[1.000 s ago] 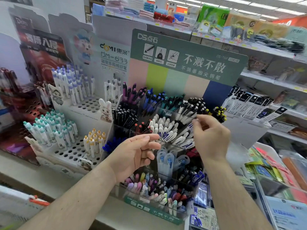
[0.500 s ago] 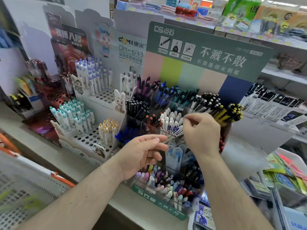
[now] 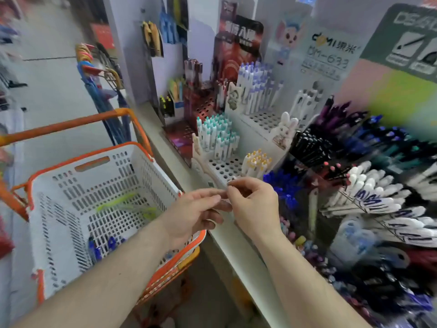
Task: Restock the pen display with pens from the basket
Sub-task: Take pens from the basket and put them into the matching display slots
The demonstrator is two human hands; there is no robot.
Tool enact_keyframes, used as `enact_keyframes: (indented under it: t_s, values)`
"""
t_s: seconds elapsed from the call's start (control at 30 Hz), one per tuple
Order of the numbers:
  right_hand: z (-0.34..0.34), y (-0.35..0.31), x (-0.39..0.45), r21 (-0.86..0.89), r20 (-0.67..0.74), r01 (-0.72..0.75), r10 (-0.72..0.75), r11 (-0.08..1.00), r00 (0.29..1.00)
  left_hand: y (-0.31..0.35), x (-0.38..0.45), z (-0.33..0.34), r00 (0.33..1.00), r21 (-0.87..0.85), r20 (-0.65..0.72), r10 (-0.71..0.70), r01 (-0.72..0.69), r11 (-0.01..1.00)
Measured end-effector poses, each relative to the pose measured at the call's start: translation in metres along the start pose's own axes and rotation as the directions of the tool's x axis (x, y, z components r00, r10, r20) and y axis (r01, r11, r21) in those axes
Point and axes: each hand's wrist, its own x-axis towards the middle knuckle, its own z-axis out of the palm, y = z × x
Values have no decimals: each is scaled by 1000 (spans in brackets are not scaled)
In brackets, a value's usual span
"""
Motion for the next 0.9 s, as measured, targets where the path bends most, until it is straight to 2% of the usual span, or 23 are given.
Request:
enact_keyframes:
  t_s: [0.23, 0.37, 0.43, 0.5, 0.57, 0.63, 0.73, 0.83, 0.9]
  values:
    - [101, -18, 2, 3, 295, 27, -26, 1000, 955, -9, -27, -88, 967, -87, -254, -12, -10, 996]
    - [162, -23, 9, -3, 442, 3, -2, 1000, 897, -15, -40, -146, 907, -66, -421, -23, -6, 998]
    - [198, -13, 14, -97, 546, -34, 82, 995, 834, -19, -48, -175, 857, -90, -514, -31, -18, 996]
    - [237, 3, 17, -231, 671, -58, 203, 971, 713, -22, -57, -200, 788, -81, -616, -6, -56, 995]
    - [280, 23, 17, -382, 747, -25, 325, 924, 580, -25, -65, -223, 672, 20, -736, 81, -98, 995]
    - [320, 39, 13, -508, 749, -25, 457, 861, 480, -30, -71, -245, 538, 226, -814, 217, -49, 973]
    - [369, 61, 0, -642, 689, -50, 605, 765, 399, -40, -77, -276, 437, 496, -801, 408, 103, 862]
    - [406, 82, -22, -692, 659, -24, 645, 721, 387, -53, -79, -303, 387, 607, -771, 505, 206, 768]
    - [421, 90, -35, -751, 601, 38, 659, 659, 452, -62, -79, -314, 381, 645, -750, 540, 244, 724]
